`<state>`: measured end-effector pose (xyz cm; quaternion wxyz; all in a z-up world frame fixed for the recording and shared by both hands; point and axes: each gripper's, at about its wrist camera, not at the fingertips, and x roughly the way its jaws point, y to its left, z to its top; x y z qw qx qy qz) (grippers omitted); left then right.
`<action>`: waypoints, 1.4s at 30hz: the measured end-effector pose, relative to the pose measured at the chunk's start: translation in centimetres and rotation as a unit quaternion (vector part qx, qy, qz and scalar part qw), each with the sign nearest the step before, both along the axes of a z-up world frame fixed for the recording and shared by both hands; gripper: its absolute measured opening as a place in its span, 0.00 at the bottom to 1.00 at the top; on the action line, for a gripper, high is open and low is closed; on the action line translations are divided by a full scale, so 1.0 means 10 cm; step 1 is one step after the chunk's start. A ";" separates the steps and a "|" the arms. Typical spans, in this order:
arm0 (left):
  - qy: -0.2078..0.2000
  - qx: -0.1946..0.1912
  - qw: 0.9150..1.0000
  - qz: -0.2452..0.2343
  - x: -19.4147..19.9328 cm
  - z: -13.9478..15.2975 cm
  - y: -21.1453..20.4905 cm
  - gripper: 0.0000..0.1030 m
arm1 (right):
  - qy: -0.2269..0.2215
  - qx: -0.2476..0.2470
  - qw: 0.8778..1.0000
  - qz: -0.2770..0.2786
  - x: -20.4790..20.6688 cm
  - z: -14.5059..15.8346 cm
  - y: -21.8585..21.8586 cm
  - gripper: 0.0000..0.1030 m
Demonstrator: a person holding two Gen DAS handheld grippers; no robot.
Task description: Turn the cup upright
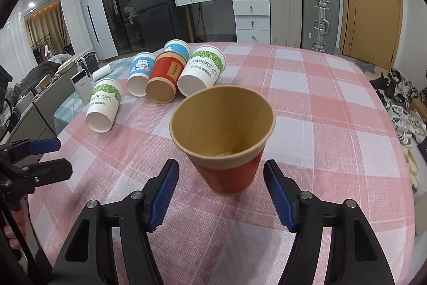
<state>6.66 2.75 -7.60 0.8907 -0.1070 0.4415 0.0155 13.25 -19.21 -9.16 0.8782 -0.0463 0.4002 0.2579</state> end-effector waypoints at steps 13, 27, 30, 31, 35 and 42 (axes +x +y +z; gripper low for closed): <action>-0.062 0.012 0.998 -0.026 -0.21 0.45 -0.29 0.99 | -0.064 0.034 0.997 -0.028 -0.59 0.64 -0.36 0.94; -0.129 0.026 0.990 -0.049 -0.34 1.03 -0.72 1.00 | -0.045 0.112 0.990 -0.073 -0.93 1.25 -0.81 0.99; -0.135 0.023 0.989 -0.054 -0.40 1.09 -0.75 1.00 | -0.047 0.115 0.989 -0.077 -0.98 1.32 -0.83 0.99; -0.137 0.025 0.989 -0.053 -0.42 1.11 -0.76 1.00 | -0.049 0.113 0.989 -0.077 -1.00 1.34 -0.83 0.99; -0.140 0.022 0.989 -0.047 -0.48 1.15 -0.74 1.00 | -0.054 0.112 0.990 -0.069 -1.05 1.38 -0.79 0.99; -0.139 0.017 0.989 -0.045 -0.53 1.14 -0.72 1.00 | -0.060 0.108 0.991 -0.052 -1.11 1.43 -0.72 0.99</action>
